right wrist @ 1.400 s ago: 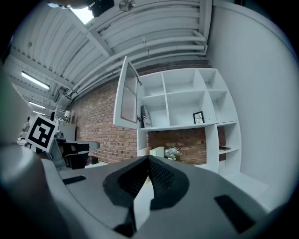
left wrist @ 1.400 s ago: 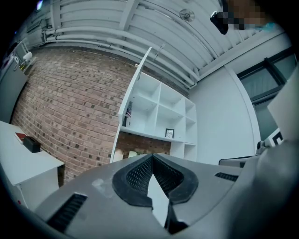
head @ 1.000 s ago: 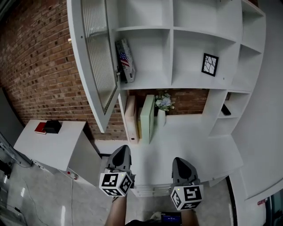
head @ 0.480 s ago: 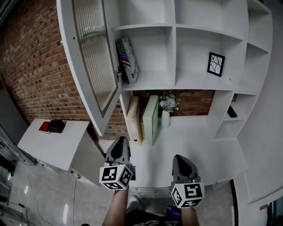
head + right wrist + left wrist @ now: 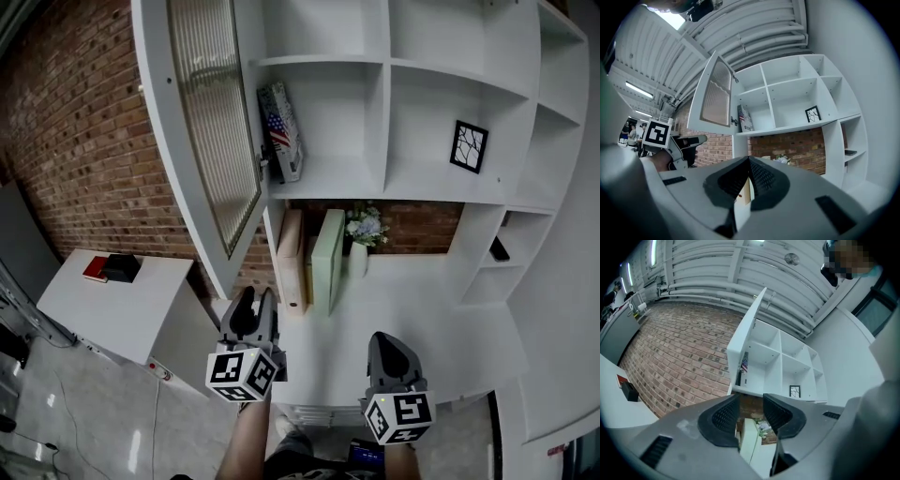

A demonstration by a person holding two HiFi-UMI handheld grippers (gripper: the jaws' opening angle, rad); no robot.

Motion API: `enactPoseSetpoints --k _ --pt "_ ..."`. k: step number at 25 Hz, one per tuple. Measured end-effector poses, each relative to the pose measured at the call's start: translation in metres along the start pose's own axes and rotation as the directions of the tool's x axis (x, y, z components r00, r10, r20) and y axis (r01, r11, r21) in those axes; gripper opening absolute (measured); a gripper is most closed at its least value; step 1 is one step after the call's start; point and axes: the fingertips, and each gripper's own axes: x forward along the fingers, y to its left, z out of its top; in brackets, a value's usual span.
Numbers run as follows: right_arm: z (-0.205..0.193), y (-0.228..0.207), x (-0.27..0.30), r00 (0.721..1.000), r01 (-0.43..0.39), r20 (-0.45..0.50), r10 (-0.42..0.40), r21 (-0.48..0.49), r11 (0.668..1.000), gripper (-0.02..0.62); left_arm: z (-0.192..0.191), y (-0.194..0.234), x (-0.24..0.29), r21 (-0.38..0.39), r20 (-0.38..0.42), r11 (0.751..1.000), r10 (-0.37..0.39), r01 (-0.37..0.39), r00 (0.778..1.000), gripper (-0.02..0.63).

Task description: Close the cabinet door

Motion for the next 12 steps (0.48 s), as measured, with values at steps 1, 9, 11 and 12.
enactPoseSetpoints --k 1,9,11,12 --pt "-0.001 0.002 0.002 1.0 -0.003 -0.003 0.003 0.001 1.0 0.002 0.003 0.001 -0.002 0.01 0.008 1.0 -0.001 0.001 1.0 0.137" --pt "-0.003 0.021 0.006 0.999 -0.03 -0.012 0.03 -0.02 0.999 0.002 0.037 0.022 -0.018 0.073 0.124 0.995 0.065 -0.074 0.99 0.193" --pt "0.0 0.02 0.006 1.0 -0.03 -0.003 0.03 -0.022 0.999 0.002 0.045 0.022 -0.019 0.077 0.149 0.995 0.058 -0.07 0.987 0.193" --pt "0.0 0.019 0.006 1.0 -0.029 0.0 0.029 -0.021 0.999 0.002 0.047 0.021 -0.018 0.08 0.157 0.995 0.051 -0.064 0.986 0.193"
